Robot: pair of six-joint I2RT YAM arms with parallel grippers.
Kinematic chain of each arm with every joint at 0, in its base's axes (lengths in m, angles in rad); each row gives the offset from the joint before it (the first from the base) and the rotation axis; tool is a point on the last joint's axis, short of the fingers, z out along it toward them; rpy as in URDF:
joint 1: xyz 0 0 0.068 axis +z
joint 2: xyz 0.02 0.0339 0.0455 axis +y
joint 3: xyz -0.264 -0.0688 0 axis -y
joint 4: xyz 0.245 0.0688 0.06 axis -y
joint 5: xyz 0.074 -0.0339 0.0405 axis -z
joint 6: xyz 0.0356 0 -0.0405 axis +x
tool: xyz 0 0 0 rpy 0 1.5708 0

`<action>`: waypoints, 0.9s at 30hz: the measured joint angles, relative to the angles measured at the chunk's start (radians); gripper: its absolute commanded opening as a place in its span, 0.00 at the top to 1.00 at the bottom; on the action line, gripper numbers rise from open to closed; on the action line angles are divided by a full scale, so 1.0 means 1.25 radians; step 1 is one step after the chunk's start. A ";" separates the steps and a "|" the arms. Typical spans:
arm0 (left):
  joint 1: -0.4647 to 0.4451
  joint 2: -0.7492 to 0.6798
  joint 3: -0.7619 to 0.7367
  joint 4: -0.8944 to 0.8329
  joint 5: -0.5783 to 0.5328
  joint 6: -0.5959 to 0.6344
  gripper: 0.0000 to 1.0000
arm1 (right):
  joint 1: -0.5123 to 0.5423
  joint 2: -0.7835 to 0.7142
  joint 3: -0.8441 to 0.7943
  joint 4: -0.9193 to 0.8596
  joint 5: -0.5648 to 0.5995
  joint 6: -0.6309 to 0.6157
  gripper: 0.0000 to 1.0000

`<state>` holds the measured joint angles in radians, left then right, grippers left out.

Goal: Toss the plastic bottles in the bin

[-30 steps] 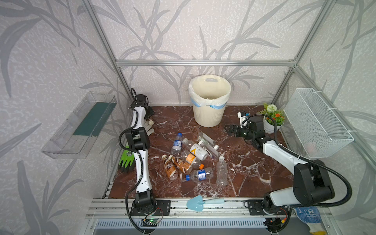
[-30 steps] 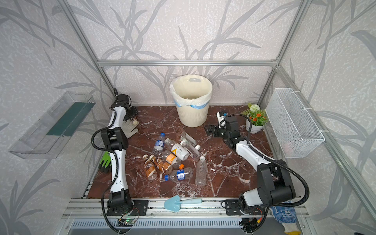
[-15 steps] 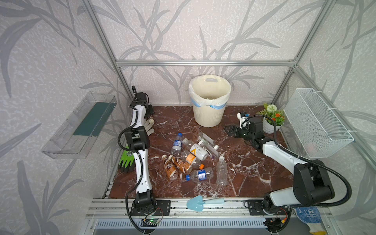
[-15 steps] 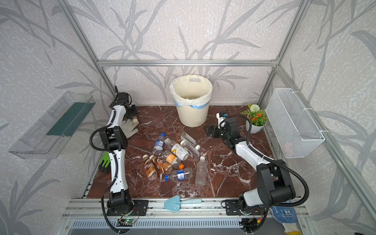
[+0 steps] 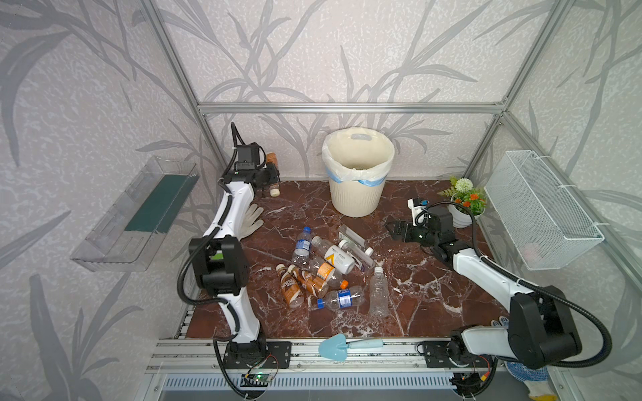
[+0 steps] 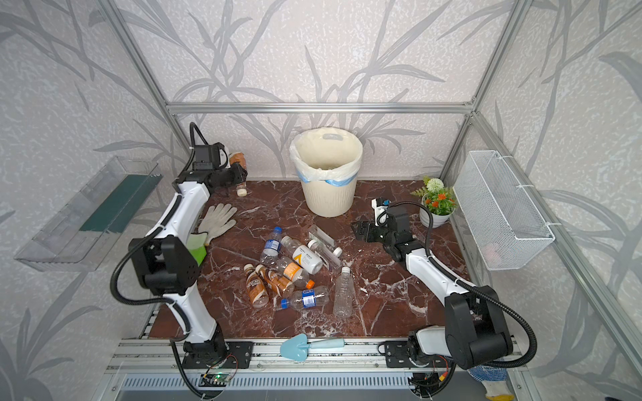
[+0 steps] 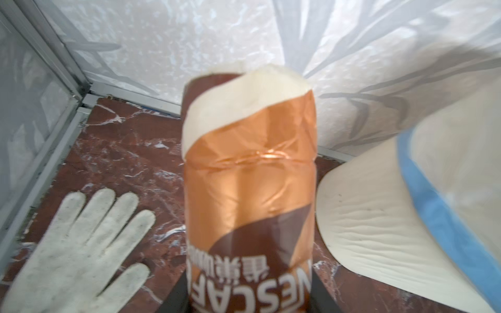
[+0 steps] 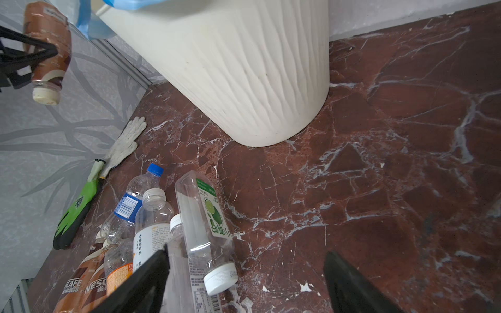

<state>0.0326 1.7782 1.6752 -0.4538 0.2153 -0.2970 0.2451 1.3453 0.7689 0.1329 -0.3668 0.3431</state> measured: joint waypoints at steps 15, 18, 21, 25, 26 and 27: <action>-0.171 -0.558 -0.350 0.399 0.088 0.015 0.53 | 0.020 -0.004 0.000 -0.022 0.003 -0.014 0.11; -0.253 -0.443 -0.155 0.405 0.110 0.045 0.53 | 0.042 -0.003 0.000 -0.018 0.011 -0.010 0.11; -0.307 -0.233 0.147 0.379 0.121 0.061 0.34 | 0.057 -0.003 0.000 -0.008 0.015 -0.001 0.12; -0.323 0.154 0.692 0.188 0.120 0.053 0.01 | 0.070 -0.004 -0.009 0.014 0.015 0.007 0.11; -0.323 0.264 0.847 0.110 0.121 0.050 0.01 | 0.072 -0.006 -0.017 0.016 0.015 0.007 0.11; -0.322 0.339 0.952 0.056 0.123 0.047 0.01 | 0.072 -0.010 -0.025 0.016 0.017 0.007 0.11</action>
<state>-0.3702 2.2017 2.8647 -0.3840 0.3687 -0.2382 0.3351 1.3331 0.7376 0.1535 -0.3458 0.3519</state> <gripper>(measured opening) 0.990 0.885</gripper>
